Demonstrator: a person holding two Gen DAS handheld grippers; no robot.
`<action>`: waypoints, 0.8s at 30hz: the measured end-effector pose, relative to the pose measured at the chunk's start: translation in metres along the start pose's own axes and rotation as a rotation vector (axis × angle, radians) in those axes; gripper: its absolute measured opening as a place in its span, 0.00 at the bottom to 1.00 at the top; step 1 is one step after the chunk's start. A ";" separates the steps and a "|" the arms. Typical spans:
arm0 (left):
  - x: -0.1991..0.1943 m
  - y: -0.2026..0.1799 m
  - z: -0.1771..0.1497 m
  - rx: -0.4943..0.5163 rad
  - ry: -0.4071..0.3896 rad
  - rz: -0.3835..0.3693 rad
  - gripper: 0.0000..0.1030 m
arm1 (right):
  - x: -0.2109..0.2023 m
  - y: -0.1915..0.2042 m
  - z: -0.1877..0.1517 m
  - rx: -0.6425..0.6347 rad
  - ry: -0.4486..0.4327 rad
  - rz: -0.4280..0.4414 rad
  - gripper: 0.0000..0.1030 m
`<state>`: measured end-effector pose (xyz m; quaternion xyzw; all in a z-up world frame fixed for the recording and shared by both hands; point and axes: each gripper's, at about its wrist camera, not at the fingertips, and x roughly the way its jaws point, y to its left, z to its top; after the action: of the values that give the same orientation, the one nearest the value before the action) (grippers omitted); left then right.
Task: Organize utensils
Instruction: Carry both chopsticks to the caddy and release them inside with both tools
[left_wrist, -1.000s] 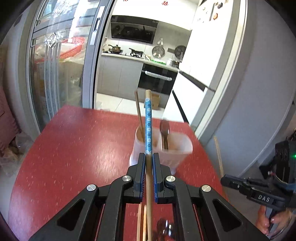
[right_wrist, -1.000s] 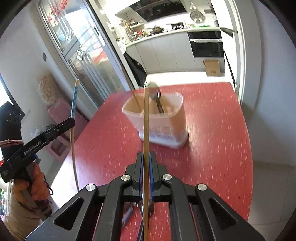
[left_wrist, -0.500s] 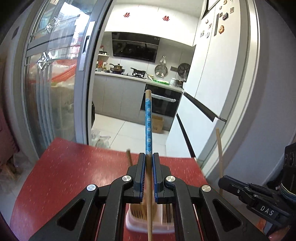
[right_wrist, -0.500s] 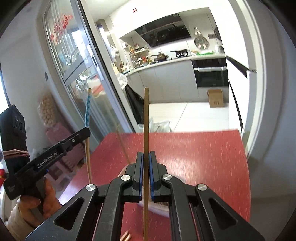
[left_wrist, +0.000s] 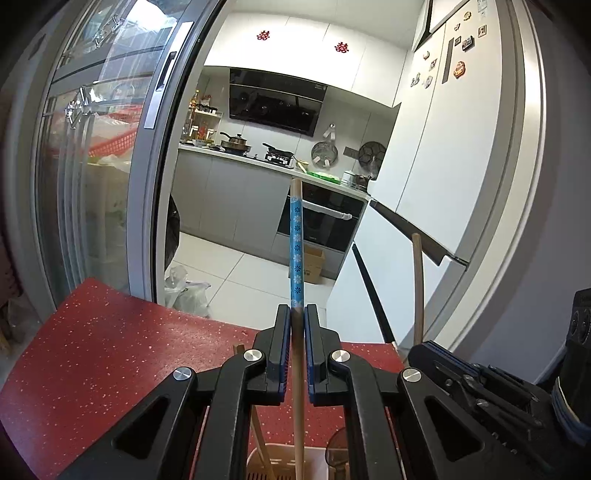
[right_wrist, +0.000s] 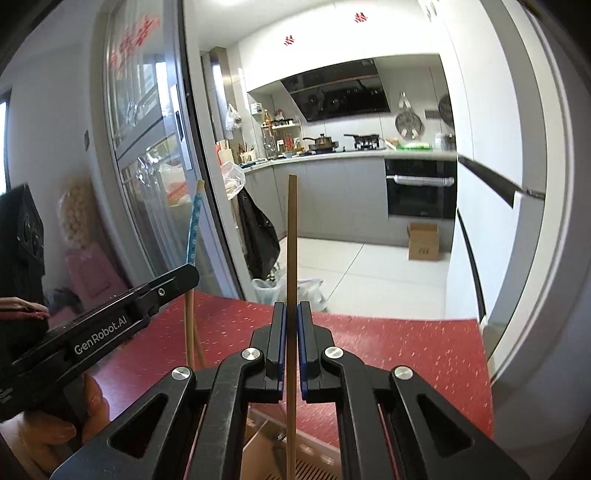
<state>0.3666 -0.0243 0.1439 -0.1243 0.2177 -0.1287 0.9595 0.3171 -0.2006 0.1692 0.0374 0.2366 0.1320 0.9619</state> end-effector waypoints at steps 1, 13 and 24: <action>0.002 0.001 -0.003 0.003 -0.003 0.003 0.35 | 0.003 0.001 -0.003 -0.014 -0.005 -0.006 0.06; -0.001 0.000 -0.047 0.075 -0.017 0.013 0.35 | 0.015 0.015 -0.052 -0.135 -0.014 -0.053 0.06; -0.012 0.007 -0.064 0.107 0.017 0.073 0.35 | 0.009 0.026 -0.080 -0.188 0.045 -0.051 0.06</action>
<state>0.3288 -0.0260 0.0906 -0.0639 0.2229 -0.1059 0.9670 0.2818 -0.1726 0.0982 -0.0618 0.2457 0.1299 0.9586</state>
